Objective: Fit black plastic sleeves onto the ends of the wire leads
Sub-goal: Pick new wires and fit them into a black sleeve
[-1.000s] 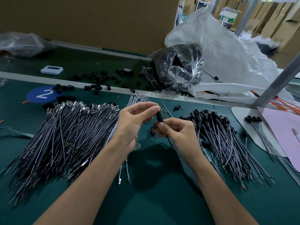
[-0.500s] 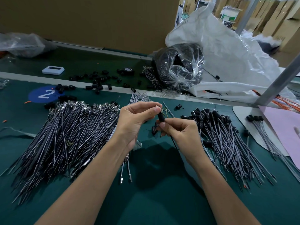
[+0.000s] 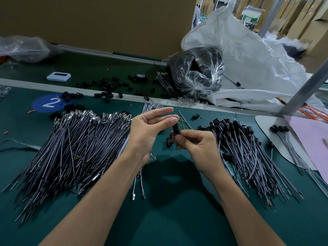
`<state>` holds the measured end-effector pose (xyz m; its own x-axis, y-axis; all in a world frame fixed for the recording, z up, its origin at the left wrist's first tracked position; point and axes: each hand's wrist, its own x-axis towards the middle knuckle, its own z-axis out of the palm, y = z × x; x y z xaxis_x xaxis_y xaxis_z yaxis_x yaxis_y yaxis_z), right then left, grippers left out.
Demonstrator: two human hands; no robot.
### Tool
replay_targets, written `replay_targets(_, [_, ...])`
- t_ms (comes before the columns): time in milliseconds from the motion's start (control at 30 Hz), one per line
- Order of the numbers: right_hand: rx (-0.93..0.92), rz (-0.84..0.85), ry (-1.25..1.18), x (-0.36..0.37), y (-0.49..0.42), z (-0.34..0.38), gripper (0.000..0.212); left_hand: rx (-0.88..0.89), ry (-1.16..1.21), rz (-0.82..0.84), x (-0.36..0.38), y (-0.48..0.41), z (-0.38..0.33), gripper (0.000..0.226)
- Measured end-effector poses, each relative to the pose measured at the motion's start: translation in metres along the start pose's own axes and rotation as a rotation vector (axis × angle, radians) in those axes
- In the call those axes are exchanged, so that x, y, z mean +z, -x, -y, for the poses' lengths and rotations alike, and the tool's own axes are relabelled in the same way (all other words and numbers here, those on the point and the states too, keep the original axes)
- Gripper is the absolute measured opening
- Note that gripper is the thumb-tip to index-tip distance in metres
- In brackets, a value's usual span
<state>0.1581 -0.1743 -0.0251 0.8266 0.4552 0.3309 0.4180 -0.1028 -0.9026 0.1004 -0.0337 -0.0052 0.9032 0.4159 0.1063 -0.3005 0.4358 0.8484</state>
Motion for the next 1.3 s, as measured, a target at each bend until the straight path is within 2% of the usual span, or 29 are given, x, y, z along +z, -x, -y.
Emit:
replay_targets(167, [0.006,-0.001,0.014,0.0,0.001,0.0,0.026,0.034,-0.037,0.014,0.002,0.001,0.0,0.033])
replay_targets(333, [0.005,0.019,0.0,0.001,0.002,0.003,0.007,0.091,-0.102,0.002,0.002,0.002,0.001,0.028])
replay_targets(533, [-0.012,0.035,-0.048,0.003,0.005,0.007,0.011,0.12,-0.161,0.009,0.003,0.005,0.001,0.022])
replay_targets(667, [-0.029,0.055,-0.037,0.004,0.007,0.008,0.008,0.137,-0.171,-0.01,0.002,0.004,0.001,0.029])
replay_targets(1000, [-0.068,0.002,0.031,0.003,0.008,0.003,0.013,0.154,-0.21,-0.014,0.009,0.008,0.006,0.027])
replay_targets(1067, [-0.053,-0.058,-0.004,0.001,0.005,0.003,0.014,0.165,-0.204,0.029,0.011,0.009,0.007,0.029])
replay_targets(1167, [-0.075,-0.129,-0.016,-0.005,0.001,0.001,0.015,0.099,-0.229,0.125,0.011,0.01,0.012,0.044])
replay_targets(1300, [-0.12,-0.128,0.009,-0.004,0.002,0.001,0.014,0.082,-0.245,0.162,0.011,0.008,0.015,0.024])
